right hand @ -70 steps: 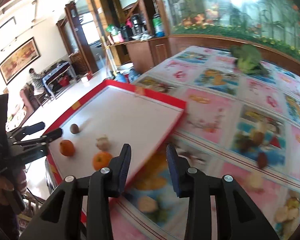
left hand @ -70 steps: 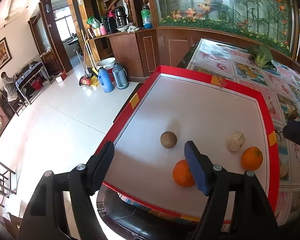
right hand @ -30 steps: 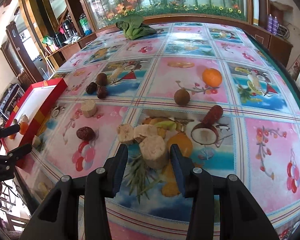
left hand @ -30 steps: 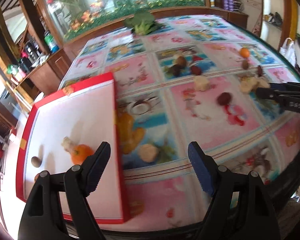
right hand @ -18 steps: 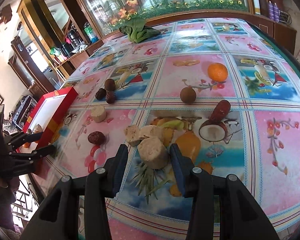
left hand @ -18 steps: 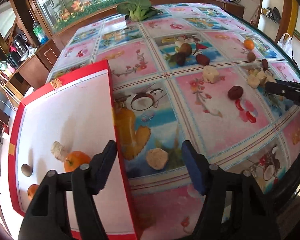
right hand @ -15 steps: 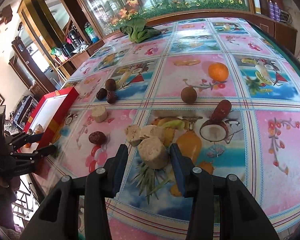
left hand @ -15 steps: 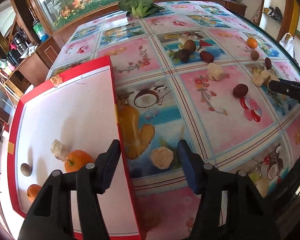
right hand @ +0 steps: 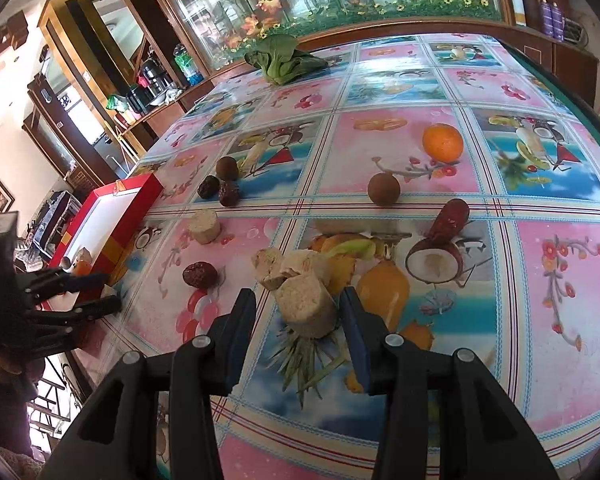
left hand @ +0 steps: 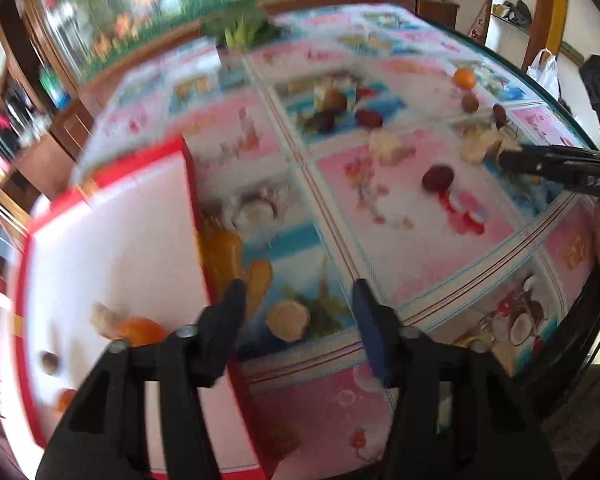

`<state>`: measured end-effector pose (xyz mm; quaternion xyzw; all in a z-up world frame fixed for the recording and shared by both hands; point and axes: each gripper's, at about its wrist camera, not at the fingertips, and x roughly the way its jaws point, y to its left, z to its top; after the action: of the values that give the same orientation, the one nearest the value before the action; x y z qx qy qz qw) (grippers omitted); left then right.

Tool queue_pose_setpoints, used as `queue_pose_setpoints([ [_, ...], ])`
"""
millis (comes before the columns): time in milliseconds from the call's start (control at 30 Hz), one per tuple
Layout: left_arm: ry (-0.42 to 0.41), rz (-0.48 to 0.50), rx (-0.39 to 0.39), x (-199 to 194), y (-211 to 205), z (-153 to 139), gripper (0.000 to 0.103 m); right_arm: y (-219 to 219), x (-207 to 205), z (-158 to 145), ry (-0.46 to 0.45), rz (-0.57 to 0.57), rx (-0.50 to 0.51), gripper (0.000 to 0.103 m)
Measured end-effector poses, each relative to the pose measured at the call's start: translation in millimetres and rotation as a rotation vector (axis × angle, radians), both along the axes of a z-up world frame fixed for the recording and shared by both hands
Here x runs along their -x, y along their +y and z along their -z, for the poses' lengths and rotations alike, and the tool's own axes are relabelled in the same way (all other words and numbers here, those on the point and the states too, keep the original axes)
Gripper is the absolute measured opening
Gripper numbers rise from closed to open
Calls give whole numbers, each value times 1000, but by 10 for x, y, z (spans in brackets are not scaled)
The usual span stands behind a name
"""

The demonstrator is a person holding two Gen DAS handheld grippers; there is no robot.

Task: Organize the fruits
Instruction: 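Grasp a round beige slice with the right tool while the left tool grasps a round cracker, then carry both pieces to the tray and open both tools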

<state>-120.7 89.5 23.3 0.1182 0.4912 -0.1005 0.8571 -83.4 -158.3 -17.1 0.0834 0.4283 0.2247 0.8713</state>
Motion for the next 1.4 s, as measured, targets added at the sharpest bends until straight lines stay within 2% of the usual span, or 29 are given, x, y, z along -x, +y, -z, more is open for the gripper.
queue_pose_setpoints([
  [100, 14, -18, 54, -35, 92, 46, 41, -4, -2, 2, 0, -1, 1, 43],
  [167, 12, -19, 51, -45, 91, 45, 37, 4, 2, 1, 0, -3, 3, 43],
  [433, 12, 0, 44, 86, 88, 57, 37, 84, 8, -18, -10, 0, 52, 43],
  [567, 9, 6, 73, 72, 89, 65, 37, 121, -50, -19, -2, 15, 66, 43],
  [600, 11, 13, 77, 69, 74, 70, 32, 123, -50, -18, -3, 14, 72, 43],
  [667, 13, 21, 95, 73, 66, 68, 27, 145, -49, -15, -6, 11, 102, 29],
  [833, -4, 11, 110, 96, 73, 72, 26, 104, -9, -22, -5, 19, 120, 29],
  [967, -20, 22, 127, 153, 60, 51, 26, 143, 81, -118, -11, -9, 91, 29],
  [1133, -88, 7, 163, 246, 140, -141, 26, 465, 178, -338, -57, -88, 53, 29],
  [1233, -141, -16, 179, 311, 247, -289, 26, 857, 157, -433, -80, -167, 26, 29],
  [1400, -215, -136, 200, 414, 668, -478, 27, 1610, 44, -477, -84, -288, 9, 29],
])
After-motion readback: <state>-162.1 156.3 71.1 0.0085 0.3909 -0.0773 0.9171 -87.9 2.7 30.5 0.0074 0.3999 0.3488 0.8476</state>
